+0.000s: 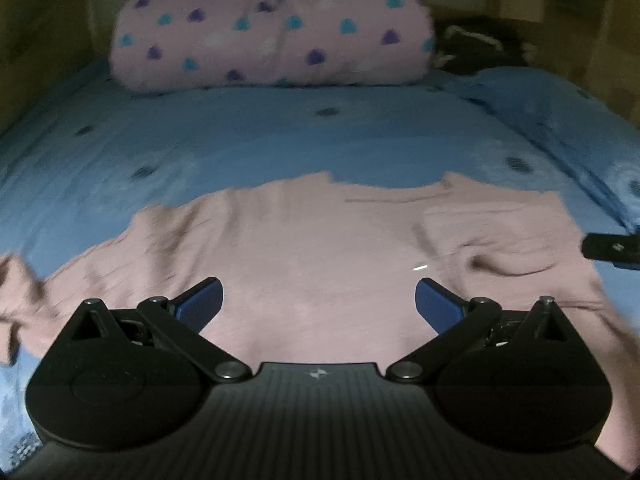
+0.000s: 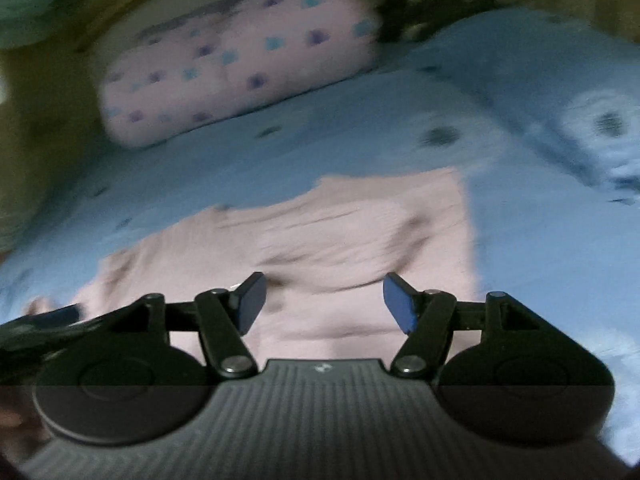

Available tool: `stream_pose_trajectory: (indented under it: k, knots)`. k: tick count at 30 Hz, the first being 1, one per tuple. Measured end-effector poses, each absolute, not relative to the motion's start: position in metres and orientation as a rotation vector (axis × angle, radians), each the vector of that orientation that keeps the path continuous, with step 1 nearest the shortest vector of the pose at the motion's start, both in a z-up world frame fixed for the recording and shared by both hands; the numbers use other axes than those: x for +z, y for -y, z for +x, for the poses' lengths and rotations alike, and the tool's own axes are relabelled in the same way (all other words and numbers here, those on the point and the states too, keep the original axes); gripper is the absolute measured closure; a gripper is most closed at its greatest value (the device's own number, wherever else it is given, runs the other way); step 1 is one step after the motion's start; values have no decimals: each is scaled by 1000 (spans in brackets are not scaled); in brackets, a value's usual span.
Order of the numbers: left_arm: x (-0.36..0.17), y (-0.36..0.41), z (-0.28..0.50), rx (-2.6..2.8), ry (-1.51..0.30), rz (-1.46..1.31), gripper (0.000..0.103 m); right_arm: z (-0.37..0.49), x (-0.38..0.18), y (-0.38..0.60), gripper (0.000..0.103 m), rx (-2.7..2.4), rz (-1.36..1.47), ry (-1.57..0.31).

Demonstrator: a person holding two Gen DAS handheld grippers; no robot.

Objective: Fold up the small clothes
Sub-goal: 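Fold the sleeve across the cardigan body with the right gripper and release, then grasp the other sleeve cuff with the left gripper and lift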

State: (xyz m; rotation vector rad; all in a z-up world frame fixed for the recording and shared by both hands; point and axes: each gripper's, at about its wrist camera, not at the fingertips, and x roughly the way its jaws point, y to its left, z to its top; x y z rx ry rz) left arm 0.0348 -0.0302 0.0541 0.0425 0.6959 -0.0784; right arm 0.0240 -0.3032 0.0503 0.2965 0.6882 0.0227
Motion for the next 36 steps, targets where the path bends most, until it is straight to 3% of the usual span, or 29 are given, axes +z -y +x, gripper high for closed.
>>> stream_pose_trajectory:
  k: [12,24,33,35,36]
  knots:
    - [41,166,56,-259,-703,105,0,28,28,364,36,-105,386,-698]
    - [5,245,85,-332,-685,228,1,20,12,401,35,-155,479,-729]
    - [-11,258,107,-288,-696,275,19,21,12,400,36,-153,469,-741]
    - [-14,256,111,-276,-706,265,30,21,12,398,36,-143,459,-742]
    - [-13,254,111,-277,-702,259,44,22,12,397,36,-140,456,-743]
